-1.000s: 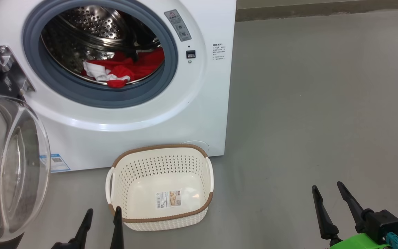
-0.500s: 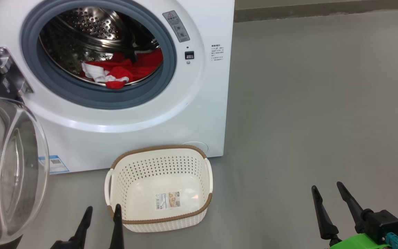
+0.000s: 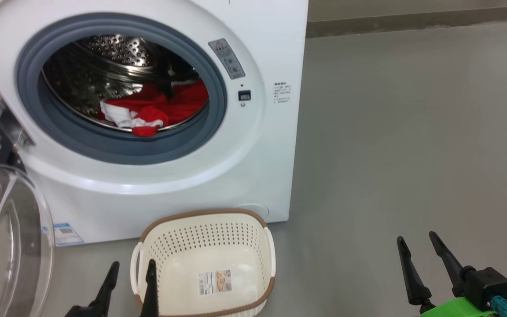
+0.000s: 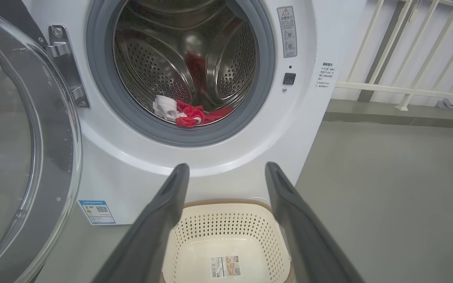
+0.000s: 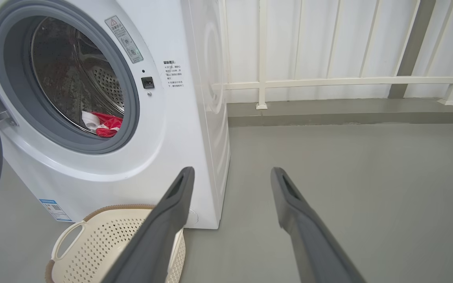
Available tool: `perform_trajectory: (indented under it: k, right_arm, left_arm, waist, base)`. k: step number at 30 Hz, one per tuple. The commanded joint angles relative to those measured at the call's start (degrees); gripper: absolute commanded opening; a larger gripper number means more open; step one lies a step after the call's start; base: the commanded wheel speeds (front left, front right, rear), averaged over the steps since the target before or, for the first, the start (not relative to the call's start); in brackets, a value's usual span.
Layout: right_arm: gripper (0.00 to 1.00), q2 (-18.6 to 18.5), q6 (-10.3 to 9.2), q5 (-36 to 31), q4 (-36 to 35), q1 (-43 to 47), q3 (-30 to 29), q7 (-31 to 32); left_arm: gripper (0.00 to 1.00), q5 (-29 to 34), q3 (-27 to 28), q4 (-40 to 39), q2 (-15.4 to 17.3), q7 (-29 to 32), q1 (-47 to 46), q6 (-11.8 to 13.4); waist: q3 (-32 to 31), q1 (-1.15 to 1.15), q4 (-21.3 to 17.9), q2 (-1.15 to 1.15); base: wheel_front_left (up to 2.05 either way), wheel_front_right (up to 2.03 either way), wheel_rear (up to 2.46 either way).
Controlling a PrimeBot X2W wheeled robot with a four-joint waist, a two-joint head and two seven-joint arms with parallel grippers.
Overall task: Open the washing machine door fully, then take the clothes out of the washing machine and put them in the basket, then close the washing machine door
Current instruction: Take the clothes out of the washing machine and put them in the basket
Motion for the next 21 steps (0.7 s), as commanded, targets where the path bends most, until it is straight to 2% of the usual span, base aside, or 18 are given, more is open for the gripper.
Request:
perform_trajectory:
  k: [1,8,21]
  right_arm:
    - [1.00,-0.7,0.19,-0.2,-1.2,-0.9,1.3,-0.4]
    - [1.00,-0.7,0.19,-0.3,-1.0,-1.0,1.5,-0.4]
    - [1.00,-0.7,0.19,-0.4,-0.7,-1.0,1.7,-0.4]
  left_arm:
    - [1.00,0.4,1.6,-1.6,0.7,-0.7,-2.7,0.3]
    - [1.00,0.5,1.4,-1.8,0.9,-0.5,-2.5,0.8]
    - [1.00,0.3,1.2,-1.9,1.3,-0.2,-2.5,1.6]
  waist:
    - [0.0,0.00,0.0,0.00]
    - [-0.1,0.00,0.1,0.00]
    - [-0.3,0.00,0.0,0.00]
  base:
    - [1.26,-1.26,0.00]
    - [0.72,-0.72,0.00]
    - [0.02,-0.02,0.00]
